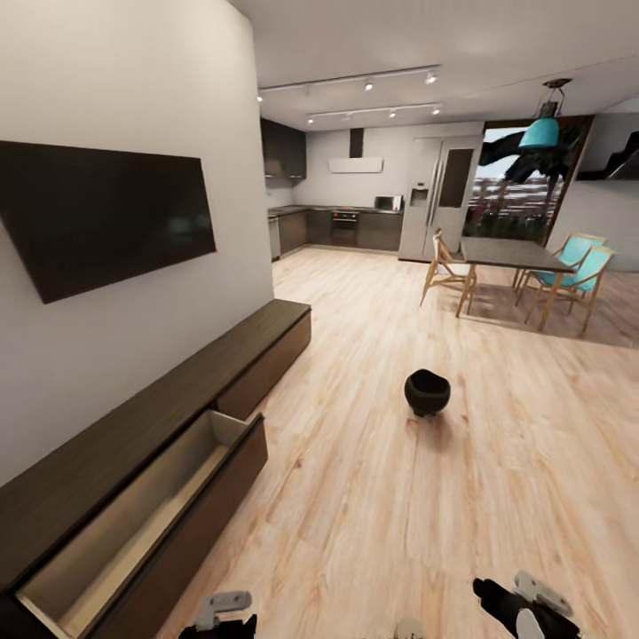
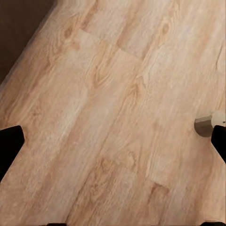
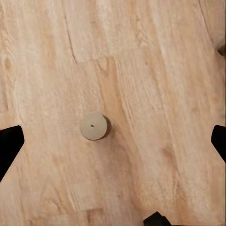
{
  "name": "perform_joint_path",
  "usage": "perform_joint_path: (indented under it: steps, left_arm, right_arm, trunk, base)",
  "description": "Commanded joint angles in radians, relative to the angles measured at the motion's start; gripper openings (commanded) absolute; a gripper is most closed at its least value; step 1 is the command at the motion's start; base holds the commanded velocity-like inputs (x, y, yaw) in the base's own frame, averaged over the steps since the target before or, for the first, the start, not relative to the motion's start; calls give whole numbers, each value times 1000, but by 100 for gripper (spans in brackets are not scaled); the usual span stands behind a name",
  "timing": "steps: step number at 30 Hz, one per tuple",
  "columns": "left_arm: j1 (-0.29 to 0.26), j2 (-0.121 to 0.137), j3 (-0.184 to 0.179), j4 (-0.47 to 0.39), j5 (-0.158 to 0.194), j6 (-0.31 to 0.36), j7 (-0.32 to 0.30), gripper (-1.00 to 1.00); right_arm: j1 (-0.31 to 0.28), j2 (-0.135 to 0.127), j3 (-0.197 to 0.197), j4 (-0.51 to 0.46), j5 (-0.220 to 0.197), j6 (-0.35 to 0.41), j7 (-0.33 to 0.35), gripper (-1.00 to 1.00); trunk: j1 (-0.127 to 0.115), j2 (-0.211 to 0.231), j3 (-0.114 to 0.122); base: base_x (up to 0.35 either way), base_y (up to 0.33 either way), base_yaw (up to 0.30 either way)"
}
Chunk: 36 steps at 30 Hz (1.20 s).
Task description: Place each of the two pumpkins and all three candles from the living room inside a cabinet in the living room (use any cabinet), then make sure every cabinet is closed, and position the cauldron so it is next to a table in the living room.
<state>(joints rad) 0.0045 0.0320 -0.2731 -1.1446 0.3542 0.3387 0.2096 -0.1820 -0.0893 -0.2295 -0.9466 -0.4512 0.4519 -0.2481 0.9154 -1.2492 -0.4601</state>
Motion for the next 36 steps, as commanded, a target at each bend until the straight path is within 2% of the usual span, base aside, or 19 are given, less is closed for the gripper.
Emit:
perform_joint_path:
  steps: [1, 2, 3, 5, 7, 9, 14, 20, 26, 36]
  left_arm:
    - [-17, -6, -3, 11, 11, 14, 28, 100]
    - [-51, -25, -3, 51, 11, 29, 59, 100]
    - [-68, -35, -3, 76, 10, 35, 71, 100]
    - [-145, -69, -2, 205, 11, 39, 99, 100]
    - [-184, -79, -2, 278, 12, 33, 102, 100]
    - [-245, -98, -1, 402, 14, -11, 104, 100]
    - [-289, -114, 0, 522, 14, -90, 103, 100]
    - [-296, -116, 0, 550, 14, -147, 101, 100]
    - [-297, -116, 0, 553, 14, -171, 99, 100]
    - [-296, -110, -3, 552, 13, -207, 28, 100]
  right_arm:
    - [-1, 2, 3, -2, 11, 4, -15, 100]
    - [-1, 6, 14, -2, 44, 4, -26, 100]
    - [-1, 10, 23, -2, 57, 4, -30, 100]
    - [-1, 20, 74, -2, 88, 4, -41, 100]
    - [-1, 23, 95, -2, 96, 3, -44, 100]
    - [-1, 24, 116, -1, 102, 1, -47, 100]
    - [-1, 22, 124, 1, 105, -9, -50, 100]
    - [-1, 17, 124, 31, 104, -97, -69, 100]
    - [-1, 20, 125, 41, 98, -115, -77, 100]
    - [-1, 26, 130, 78, 100, -146, -67, 100]
  trunk:
    - [0, -1, -1]
    - [0, -1, -1]
    - [0, -1, -1]
    - [0, -1, -1]
    - [0, -1, -1]
    - [0, -1, -1]
    - [0, -1, -1]
    - [0, -1, -1]
    - [0, -1, -2]
    - [0, -1, -2]
  base:
    - [0, 0, -276]
    - [0, 0, -276]
    - [0, 0, -276]
    - [0, 0, -276]
    - [0, 0, -276]
    - [0, 0, -276]
    - [0, 0, -276]
    - [0, 0, -259]
    - [0, 0, -121]
    - [0, -43, -11]
